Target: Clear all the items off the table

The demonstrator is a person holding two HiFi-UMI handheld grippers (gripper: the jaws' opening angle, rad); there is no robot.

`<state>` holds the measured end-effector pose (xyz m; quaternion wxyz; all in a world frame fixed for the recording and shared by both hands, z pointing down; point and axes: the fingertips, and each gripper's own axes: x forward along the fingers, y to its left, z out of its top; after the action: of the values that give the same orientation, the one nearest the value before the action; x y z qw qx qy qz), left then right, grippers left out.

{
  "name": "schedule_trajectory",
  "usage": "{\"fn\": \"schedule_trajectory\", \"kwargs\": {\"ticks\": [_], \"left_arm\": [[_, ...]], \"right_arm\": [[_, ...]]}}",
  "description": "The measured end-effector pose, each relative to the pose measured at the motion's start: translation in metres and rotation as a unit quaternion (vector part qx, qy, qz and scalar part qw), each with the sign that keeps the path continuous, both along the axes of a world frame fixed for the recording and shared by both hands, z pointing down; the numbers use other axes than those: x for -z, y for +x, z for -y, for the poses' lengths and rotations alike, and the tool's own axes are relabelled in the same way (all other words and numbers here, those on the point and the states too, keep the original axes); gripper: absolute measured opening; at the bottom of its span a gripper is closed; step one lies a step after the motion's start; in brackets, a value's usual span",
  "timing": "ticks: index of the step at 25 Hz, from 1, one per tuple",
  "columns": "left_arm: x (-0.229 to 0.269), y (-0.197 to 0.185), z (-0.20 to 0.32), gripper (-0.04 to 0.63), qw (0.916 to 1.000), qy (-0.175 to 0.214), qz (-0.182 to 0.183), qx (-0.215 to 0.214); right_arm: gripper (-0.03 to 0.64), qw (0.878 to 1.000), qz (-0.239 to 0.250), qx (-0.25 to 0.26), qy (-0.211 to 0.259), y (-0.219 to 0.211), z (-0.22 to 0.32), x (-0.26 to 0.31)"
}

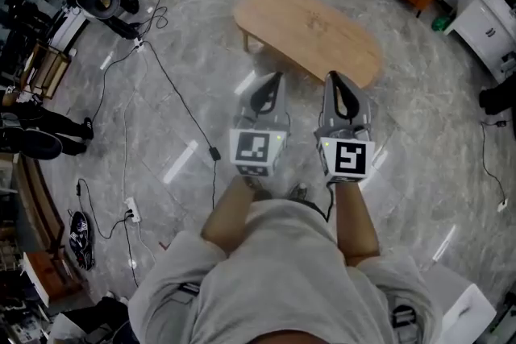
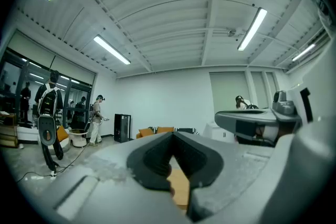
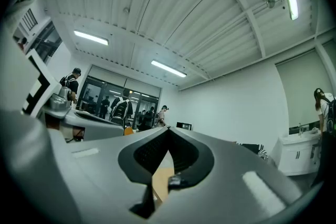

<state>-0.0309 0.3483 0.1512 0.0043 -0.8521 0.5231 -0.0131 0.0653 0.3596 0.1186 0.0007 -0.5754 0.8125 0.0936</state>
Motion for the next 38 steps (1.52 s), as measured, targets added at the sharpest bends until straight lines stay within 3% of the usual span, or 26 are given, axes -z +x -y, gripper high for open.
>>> {"fn": "schedule_trajectory", "kwargs": {"ticks": [13,38], "left_arm": [[-0.026,0.011,0.014,0.020,0.9992,-0.030,0.011,0.022],[-0.081,0.003,0.158,0.020,0.9955,-0.093,0.016,-0.008]], "right_arm": [[0.006,0.999,0.022,0.019,-0.018,0.023,0.019,-0.025],[0.006,0.997,0.022,-0.007,-0.076,0.018,0.161,-0.075]]}}
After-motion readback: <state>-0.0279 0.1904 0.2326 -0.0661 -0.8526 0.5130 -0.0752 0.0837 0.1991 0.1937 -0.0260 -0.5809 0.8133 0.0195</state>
